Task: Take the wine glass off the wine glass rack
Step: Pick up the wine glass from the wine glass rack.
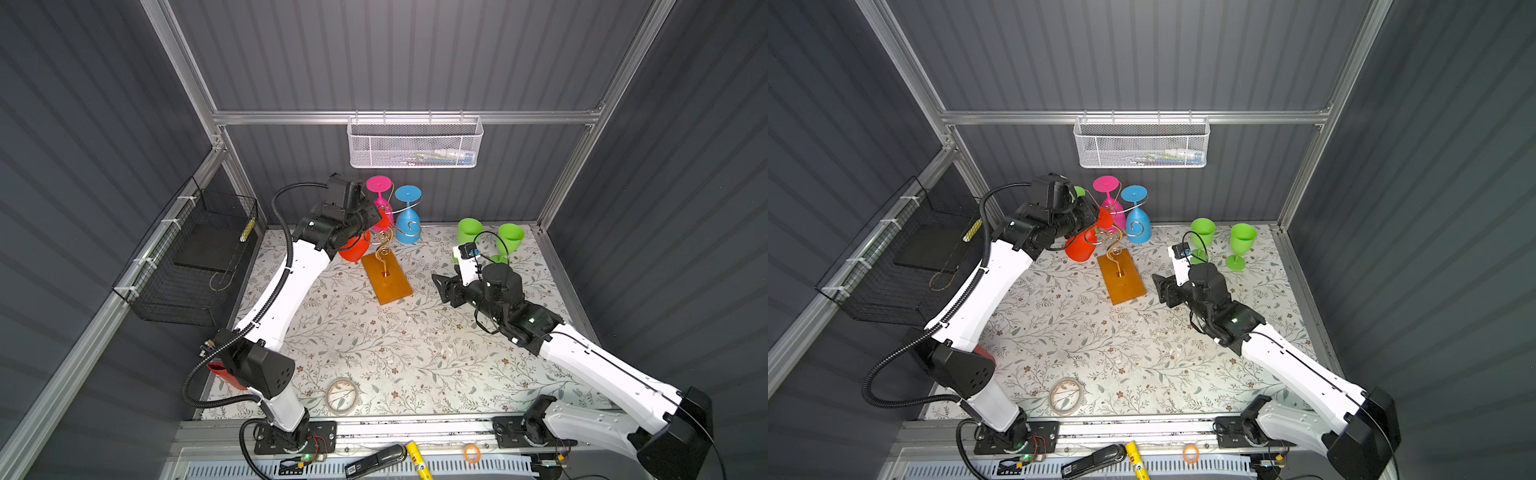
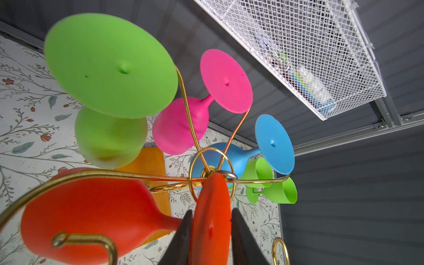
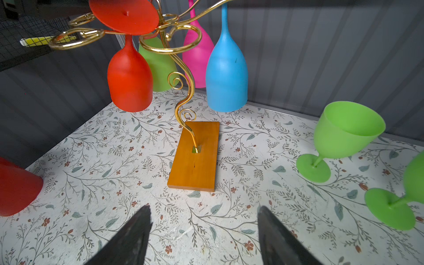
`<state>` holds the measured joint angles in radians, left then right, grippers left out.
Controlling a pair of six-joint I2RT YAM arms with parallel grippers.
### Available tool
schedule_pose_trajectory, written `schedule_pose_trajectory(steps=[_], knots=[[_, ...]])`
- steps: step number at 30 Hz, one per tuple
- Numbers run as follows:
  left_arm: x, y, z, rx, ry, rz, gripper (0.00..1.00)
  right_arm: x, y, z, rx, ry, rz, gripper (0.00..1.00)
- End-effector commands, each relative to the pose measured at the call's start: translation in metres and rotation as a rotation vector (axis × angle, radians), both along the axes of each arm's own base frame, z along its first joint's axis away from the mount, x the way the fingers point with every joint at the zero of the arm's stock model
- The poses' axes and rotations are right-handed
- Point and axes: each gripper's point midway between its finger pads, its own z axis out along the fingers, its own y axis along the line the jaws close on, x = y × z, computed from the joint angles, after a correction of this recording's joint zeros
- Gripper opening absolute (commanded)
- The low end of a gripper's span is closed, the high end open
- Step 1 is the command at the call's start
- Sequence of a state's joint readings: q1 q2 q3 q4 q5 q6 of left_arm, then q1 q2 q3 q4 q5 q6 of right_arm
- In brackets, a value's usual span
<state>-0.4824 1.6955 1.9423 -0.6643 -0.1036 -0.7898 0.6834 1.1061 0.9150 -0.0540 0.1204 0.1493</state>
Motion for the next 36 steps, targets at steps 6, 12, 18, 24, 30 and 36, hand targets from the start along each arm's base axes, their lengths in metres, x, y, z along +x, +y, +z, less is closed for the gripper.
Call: schedule_pose_trajectory(steps=[6, 12, 18, 24, 30, 36], knots=[[0.001, 0.000, 0.001, -0.013, -0.005, -0.002, 0.21, 0.000, 0.000, 0.004, 0.005, -0.008, -0.005, 0.74], [0.001, 0.002, -0.001, -0.020, -0.001, 0.005, 0.14, -0.001, 0.000, 0.004, 0.008, -0.008, -0.004, 0.74], [0.001, 0.004, -0.005, -0.045, 0.010, 0.011, 0.06, -0.001, 0.000, 0.004, 0.009, -0.007, -0.005, 0.74], [-0.002, 0.009, 0.003, -0.067, -0.004, 0.020, 0.02, 0.000, 0.001, 0.004, 0.009, -0.007, -0.005, 0.74], [-0.006, 0.021, 0.012, -0.104, -0.019, 0.048, 0.00, 0.000, 0.001, 0.004, 0.011, -0.004, -0.003, 0.74], [-0.010, 0.032, 0.016, -0.152, -0.034, 0.076, 0.00, 0.000, 0.002, 0.005, 0.014, -0.001, -0.001, 0.74]])
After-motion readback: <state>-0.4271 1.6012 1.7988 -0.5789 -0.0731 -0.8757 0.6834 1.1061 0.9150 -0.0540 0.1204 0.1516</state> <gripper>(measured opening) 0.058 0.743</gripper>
